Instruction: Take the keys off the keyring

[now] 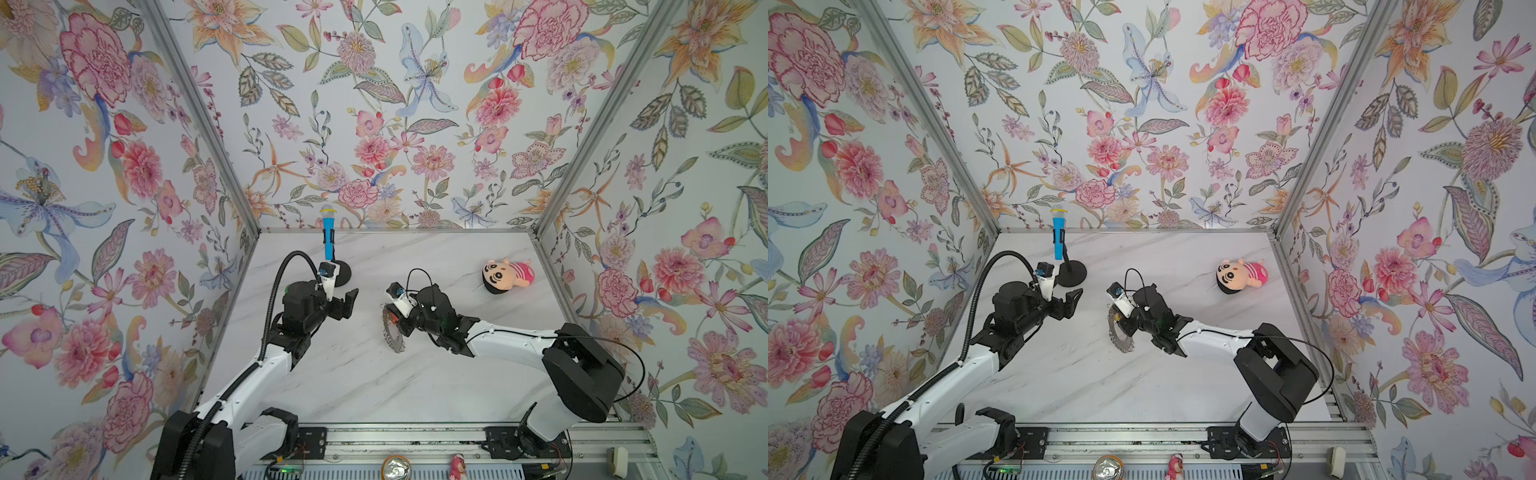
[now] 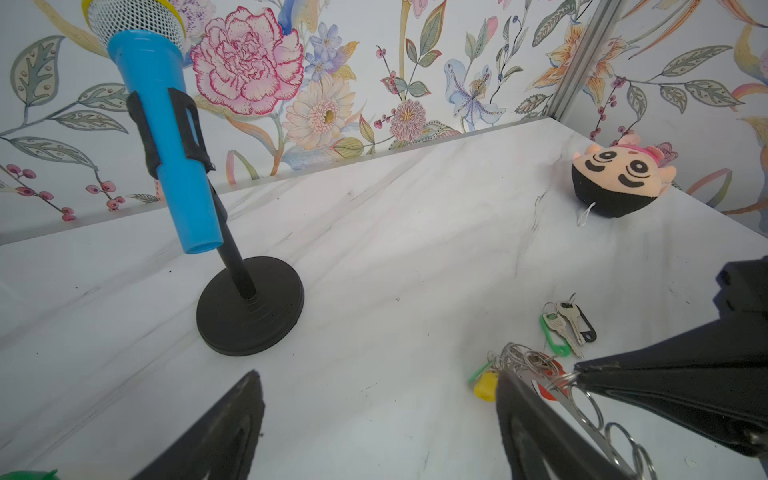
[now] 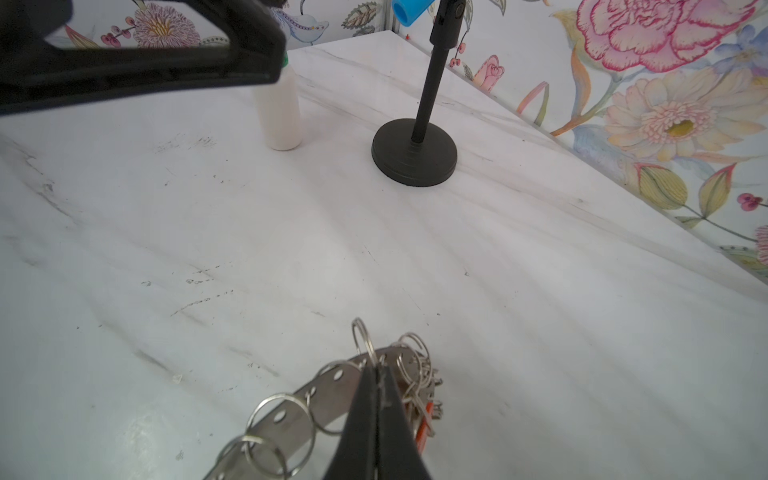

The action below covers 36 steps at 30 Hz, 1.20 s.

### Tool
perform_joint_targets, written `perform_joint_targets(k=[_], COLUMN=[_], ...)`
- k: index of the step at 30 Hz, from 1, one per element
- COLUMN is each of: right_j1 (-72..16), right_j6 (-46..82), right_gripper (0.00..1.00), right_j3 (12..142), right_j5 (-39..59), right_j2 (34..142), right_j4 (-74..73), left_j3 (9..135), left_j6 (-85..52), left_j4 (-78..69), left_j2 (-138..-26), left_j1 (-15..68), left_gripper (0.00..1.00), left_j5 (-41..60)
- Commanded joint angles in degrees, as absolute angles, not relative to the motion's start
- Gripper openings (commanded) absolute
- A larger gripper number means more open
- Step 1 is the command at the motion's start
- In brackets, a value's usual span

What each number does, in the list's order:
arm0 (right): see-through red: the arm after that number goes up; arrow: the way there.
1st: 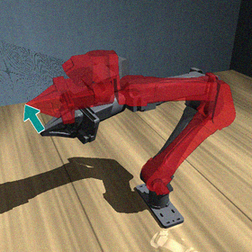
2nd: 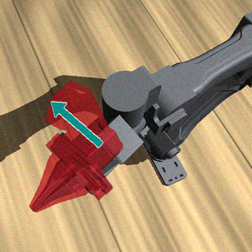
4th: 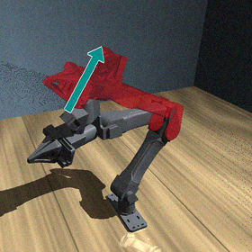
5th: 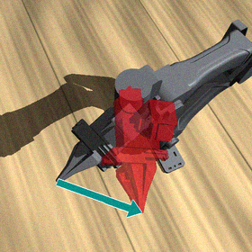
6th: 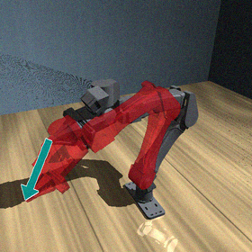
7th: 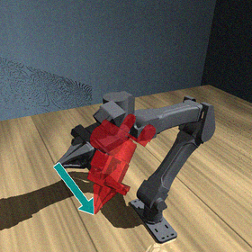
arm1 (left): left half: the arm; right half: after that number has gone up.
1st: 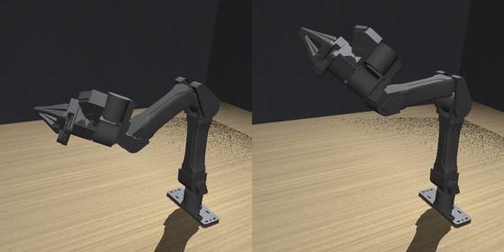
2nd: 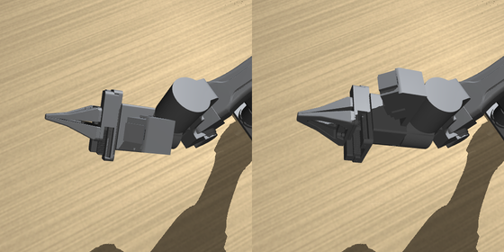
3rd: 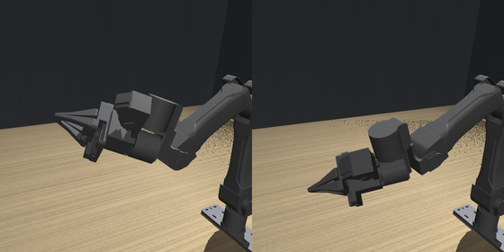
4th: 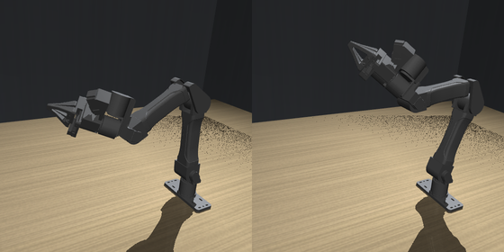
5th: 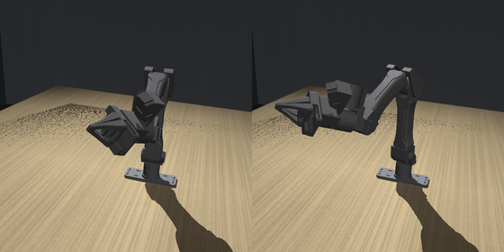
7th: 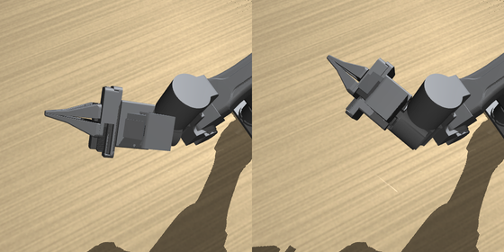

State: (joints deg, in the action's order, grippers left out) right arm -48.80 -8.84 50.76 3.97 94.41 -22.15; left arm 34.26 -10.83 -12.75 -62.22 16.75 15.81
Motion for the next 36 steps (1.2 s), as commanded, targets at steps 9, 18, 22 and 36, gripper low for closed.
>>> perform_joint_targets(k=[9, 18, 22, 36], right_j1=[-49.43, -48.54, -48.01, -46.48], right_j6=[-10.45, -9.74, -9.58, -11.24], right_gripper=[0.0, 0.0, 0.0, 0.26], right_j3=[60.46, 65.0, 66.83, 64.98], right_j5=[1.87, 2.68, 3.15, 3.87], right_j2=[105.05, 112.18, 114.39, 110.52], right_j4=[-21.74, -21.46, -20.69, -17.48], left_j3=[30.44, 28.04, 27.59, 27.45], left_j6=[-11.46, -12.22, -12.21, -11.3], left_j4=[-11.77, -11.99, -12.24, -14.9], left_j2=[-57.97, -55.82, -56.04, -58.87], left_j1=[14.85, 13.89, 13.49, 13.11], left_gripper=[0.89, 0.9, 0.9, 0.9], left_j5=[16.51, 17.0, 17.57, 16.65])
